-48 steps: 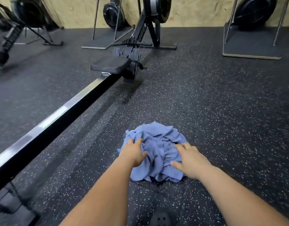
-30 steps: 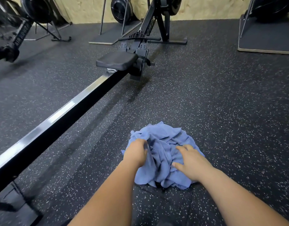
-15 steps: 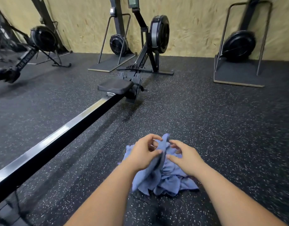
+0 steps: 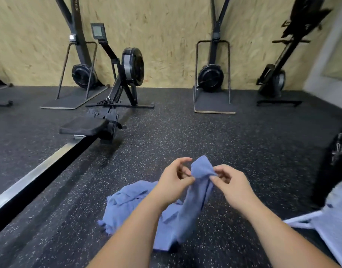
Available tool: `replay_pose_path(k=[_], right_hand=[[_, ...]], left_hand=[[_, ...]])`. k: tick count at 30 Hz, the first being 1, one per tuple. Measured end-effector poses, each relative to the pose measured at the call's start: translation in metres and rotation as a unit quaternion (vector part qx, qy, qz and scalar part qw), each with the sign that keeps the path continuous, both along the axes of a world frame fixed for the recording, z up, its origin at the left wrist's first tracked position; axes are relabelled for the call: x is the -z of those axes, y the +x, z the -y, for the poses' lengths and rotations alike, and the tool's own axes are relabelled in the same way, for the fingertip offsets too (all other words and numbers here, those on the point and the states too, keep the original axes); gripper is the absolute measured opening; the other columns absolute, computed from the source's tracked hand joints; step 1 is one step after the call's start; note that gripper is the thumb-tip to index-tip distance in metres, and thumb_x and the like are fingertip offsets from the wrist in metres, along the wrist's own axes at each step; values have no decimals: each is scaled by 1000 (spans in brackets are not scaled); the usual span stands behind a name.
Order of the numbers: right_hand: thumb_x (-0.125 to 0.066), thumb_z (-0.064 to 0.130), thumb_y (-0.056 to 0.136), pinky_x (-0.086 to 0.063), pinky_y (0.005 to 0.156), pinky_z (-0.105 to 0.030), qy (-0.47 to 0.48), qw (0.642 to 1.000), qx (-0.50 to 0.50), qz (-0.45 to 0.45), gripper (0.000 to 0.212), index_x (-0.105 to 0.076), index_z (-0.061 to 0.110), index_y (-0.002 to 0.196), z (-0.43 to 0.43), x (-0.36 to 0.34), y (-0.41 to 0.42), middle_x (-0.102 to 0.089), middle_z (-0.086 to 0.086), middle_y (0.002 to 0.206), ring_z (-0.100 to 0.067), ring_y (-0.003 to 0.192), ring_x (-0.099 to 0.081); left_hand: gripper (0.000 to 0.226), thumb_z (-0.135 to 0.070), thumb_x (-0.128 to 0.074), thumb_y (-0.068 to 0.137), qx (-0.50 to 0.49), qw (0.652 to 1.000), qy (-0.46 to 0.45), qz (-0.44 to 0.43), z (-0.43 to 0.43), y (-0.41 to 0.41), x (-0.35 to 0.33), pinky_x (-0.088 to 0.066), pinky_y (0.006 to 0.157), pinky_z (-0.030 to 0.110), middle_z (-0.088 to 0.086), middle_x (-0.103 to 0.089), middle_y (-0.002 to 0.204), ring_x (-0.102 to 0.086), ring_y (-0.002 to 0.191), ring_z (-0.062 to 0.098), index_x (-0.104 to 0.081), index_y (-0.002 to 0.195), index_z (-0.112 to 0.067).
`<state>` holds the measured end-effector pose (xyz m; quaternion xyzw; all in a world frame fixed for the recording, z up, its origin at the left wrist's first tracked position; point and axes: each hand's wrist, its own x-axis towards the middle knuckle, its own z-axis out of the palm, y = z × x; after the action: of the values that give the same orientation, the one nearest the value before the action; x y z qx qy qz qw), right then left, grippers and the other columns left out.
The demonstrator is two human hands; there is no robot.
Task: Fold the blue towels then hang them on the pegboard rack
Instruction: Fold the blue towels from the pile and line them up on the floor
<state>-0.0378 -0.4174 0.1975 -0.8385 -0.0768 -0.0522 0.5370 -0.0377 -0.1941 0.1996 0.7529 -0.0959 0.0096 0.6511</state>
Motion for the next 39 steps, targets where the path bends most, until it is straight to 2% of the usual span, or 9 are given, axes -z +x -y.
replay_pose_path(k=[4, 7, 9, 14, 19, 26, 29, 32, 39], right_hand=[[-78, 14, 91, -57, 78, -35, -79, 995, 33, 47, 22, -75, 36, 95, 37, -11, -24, -74, 11, 89, -11, 79, -67], [-80, 14, 90, -54, 82, -25, -129, 988, 48, 75, 21, -77, 33, 99, 56, -15, -39, -72, 17, 96, -1, 88, -68], [-79, 16, 90, -52, 81, -22, -162, 982, 52, 82, 22, -78, 35, 101, 69, -13, -46, -70, 19, 97, 2, 91, -66], [-78, 19, 89, -47, 77, -17, -191, 976, 38, 93, 21, -76, 38, 98, 94, -12, -48, -69, 20, 95, 2, 92, -65], [-78, 15, 86, -43, 68, -14, -187, 979, -4, 86, 26, -74, 40, 88, 98, -13, -43, -70, 19, 87, -1, 84, -65], [-76, 24, 85, -50, 69, -30, -185, 981, -42, 39, 15, -74, 39, 88, 78, -2, -43, -72, 16, 79, -7, 73, -64], [-78, 35, 85, -50, 67, -35, -221, 974, -53, 19, 6, -71, 35, 85, 74, 5, -38, -69, 12, 73, -10, 68, -62], [-82, 48, 84, -52, 73, -33, -221, 969, -109, -15, 21, -71, 30, 86, 79, 9, -26, -72, 11, 78, -10, 73, -65], [-80, 33, 94, -38, 62, -26, -116, 974, -167, -98, 12, -77, 22, 89, 110, 6, 14, -70, 8, 71, -5, 61, -50]], left_hand=[[36, -37, -80, 88, 69, 996, 33, 38, 49, -1, -10, -59, 95, 40, -1, -77, 108, -73, 98, 17, -70, 122, -31], [12, -30, -80, 93, 76, 988, 97, 94, 79, 0, -14, -55, 89, 30, -5, -71, 103, -70, 96, 10, -72, 96, -38], [27, -30, -80, 94, 64, 974, 163, 145, 91, 1, -15, -46, 81, 19, -12, -61, 97, -61, 87, 0, -66, 84, -51], [7, -34, -75, 91, 86, 964, 209, 138, 100, 0, -16, -57, 78, 39, -11, -72, 84, -66, 78, 12, -68, 91, -35], [14, -33, -75, 95, 76, 945, 281, 148, 91, -3, -17, -50, 69, 38, 0, -67, 73, -50, 63, 8, -67, 84, -30], [14, -35, -82, 91, 75, 940, 314, 109, 81, -19, -10, -52, 69, 35, -6, -70, 75, -55, 65, 8, -69, 89, -33], [16, -37, -80, 92, 44, 941, 318, 102, 73, -23, -8, -50, 68, 32, -12, -67, 70, -53, 63, 3, -67, 83, -37], [15, -35, -77, 94, -28, 946, 307, 105, 62, -22, -1, -47, 65, 29, -19, -62, 65, -51, 61, 1, -66, 83, -36], [20, -34, -74, 95, -195, 928, 302, 101, 40, 7, 7, -42, 62, 26, -17, -61, 62, -56, 62, 2, -62, 80, -31]])
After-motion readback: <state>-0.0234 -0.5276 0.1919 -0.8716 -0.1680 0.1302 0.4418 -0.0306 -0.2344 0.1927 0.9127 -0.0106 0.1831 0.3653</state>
